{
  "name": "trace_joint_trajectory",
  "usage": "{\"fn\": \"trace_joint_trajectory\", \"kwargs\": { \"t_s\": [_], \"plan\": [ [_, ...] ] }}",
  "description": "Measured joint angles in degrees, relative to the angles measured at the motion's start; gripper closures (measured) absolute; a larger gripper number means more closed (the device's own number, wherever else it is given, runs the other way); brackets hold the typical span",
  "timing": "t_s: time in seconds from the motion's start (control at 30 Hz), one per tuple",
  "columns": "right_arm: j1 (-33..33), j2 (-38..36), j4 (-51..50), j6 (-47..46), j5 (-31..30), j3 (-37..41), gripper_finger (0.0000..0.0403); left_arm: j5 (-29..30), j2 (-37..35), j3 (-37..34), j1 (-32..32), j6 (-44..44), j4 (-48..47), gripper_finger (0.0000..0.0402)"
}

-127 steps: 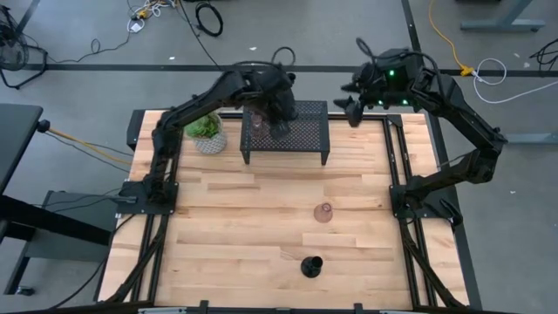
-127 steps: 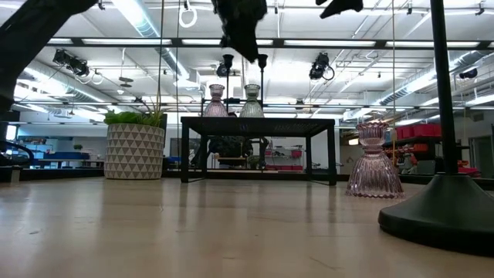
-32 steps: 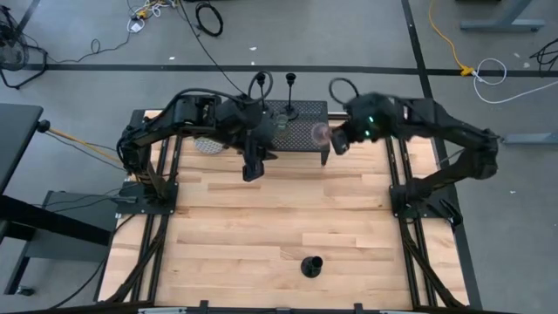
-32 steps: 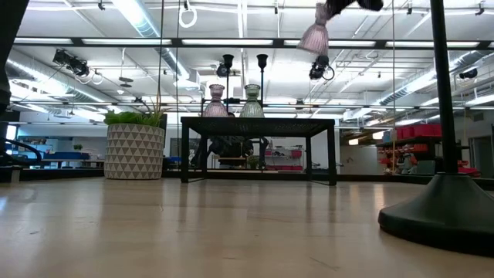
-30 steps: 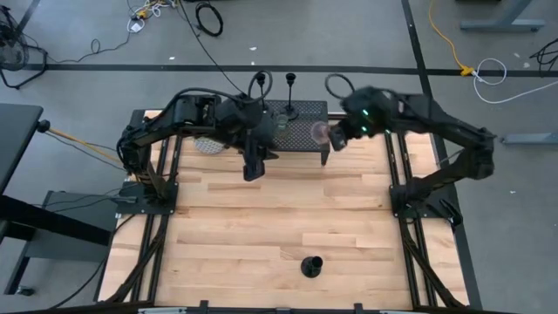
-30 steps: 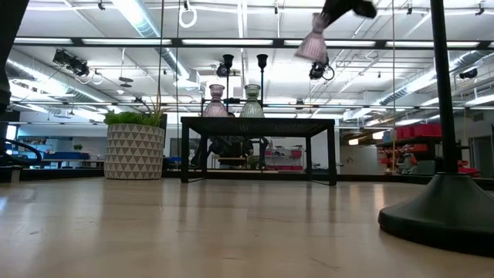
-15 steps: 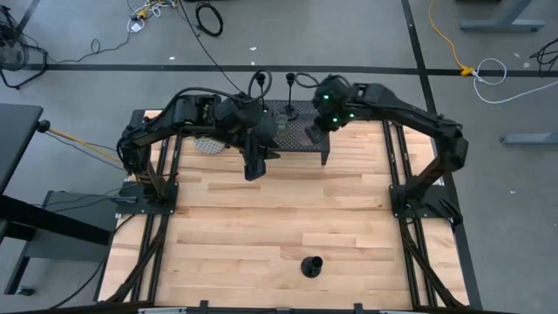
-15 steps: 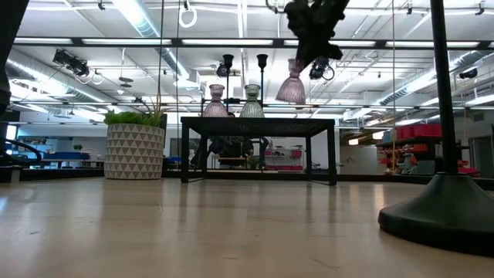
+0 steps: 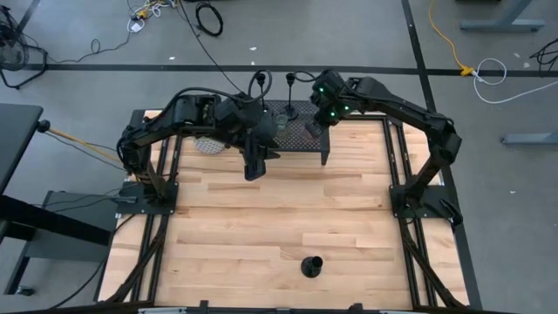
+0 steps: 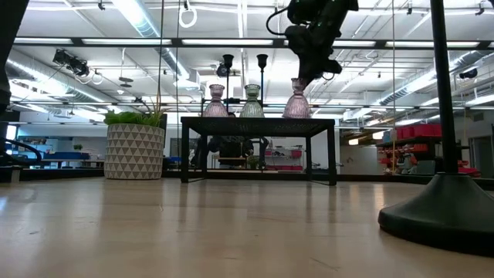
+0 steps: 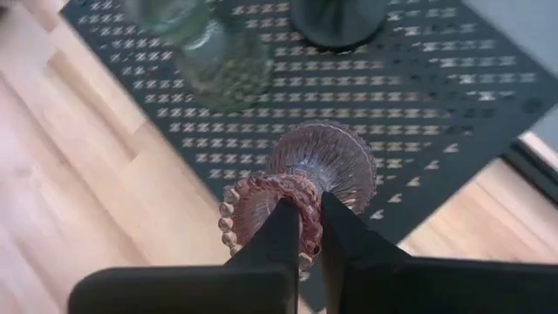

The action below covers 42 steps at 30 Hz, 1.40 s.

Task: Pick & Place candle stick holders
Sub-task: Put the pink glass candle holder on the shelf aligned with the other glass candle holders

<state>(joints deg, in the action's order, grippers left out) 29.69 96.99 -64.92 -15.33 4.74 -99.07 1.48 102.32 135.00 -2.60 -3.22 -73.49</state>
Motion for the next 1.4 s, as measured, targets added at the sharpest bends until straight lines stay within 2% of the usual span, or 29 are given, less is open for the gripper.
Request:
{"fn": "trace_joint_trajectory", "kwargs": {
  "t_s": [0.3, 0.9, 1.3, 1.4],
  "plan": [
    [1.09, 0.00, 0.03, 1.49, 0.78, 0.00, 0.0359, 0.01, 0.00, 0.00, -0.12, 0.00, 0.00, 0.0282],
    [1.09, -0.02, 0.06, 3.85, -0.84, 0.00, 0.0347, 0.92, 0.00, 0.00, -0.23, -0.02, 0.04, 0.0282],
    [1.09, -0.05, 1.29, 3.99, -1.23, -0.02, 0.0258, 1.05, 0.00, 0.00, -0.23, -0.13, 0.20, 0.0282],
    [1.09, -0.07, 1.76, 4.00, -4.41, -0.02, 0.0244, 1.09, 0.00, 0.00, -0.23, -0.13, 1.04, 0.0282]
  ]
}}
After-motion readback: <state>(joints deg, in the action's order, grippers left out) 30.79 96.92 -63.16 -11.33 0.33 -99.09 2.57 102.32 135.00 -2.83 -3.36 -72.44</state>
